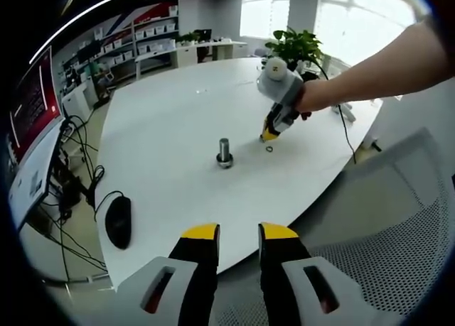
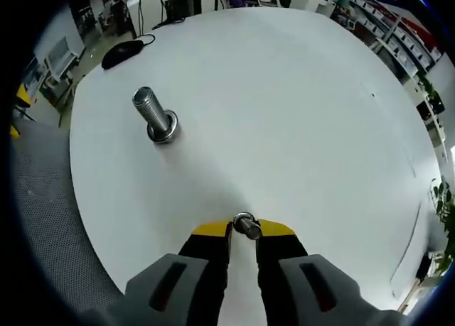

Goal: Place the washer onto the threaded stud by aligning its center hole with the stud, sliding it down to the base, and recovering from edge contact or off-axis alignment until the washer reaches the visible bottom stop.

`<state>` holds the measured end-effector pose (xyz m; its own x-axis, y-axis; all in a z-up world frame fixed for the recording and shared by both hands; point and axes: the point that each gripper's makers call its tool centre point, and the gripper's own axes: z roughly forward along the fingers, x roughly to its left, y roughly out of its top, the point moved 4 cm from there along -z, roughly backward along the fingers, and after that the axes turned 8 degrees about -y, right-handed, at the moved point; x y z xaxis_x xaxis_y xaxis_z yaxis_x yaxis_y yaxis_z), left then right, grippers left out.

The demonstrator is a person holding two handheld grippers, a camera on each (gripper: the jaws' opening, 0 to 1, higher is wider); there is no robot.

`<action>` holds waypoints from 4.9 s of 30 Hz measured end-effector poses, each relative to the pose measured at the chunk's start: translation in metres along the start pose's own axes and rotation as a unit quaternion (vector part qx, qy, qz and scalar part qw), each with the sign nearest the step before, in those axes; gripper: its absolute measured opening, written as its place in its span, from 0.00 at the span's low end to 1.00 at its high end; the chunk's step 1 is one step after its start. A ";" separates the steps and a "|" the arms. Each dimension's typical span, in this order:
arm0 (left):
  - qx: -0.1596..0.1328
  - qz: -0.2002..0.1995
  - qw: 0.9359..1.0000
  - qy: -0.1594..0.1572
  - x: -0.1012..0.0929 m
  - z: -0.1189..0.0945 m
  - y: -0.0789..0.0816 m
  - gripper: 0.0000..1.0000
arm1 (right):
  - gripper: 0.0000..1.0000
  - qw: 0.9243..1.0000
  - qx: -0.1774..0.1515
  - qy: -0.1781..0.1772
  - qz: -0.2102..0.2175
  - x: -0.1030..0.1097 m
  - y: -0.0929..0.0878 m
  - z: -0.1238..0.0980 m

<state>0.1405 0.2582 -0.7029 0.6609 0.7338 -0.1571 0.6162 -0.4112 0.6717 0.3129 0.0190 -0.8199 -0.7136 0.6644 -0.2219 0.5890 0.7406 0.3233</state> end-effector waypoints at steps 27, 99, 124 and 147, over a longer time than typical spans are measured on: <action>-0.004 0.000 1.000 0.002 0.000 -0.001 0.001 0.19 | 0.19 1.000 0.013 -0.002 -0.001 -0.003 -0.013 -0.002; -0.001 0.006 1.000 0.004 -0.001 -0.001 0.001 0.19 | 0.16 0.993 0.046 0.067 -0.081 0.030 -0.025 -0.005; 0.000 0.006 1.000 0.004 0.000 0.000 0.001 0.19 | 0.15 0.990 0.084 0.047 -0.107 0.033 -0.021 -0.006; 0.005 0.005 1.000 0.004 0.000 0.000 -0.001 0.19 | 0.14 0.999 -0.009 0.032 -0.009 0.028 -0.030 -0.010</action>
<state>0.1398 0.2585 -0.7033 0.6633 0.7343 -0.1443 0.6141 -0.4239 0.6657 0.2715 0.0143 -0.8270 -0.7474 0.6428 -0.1679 0.5697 0.7501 0.3359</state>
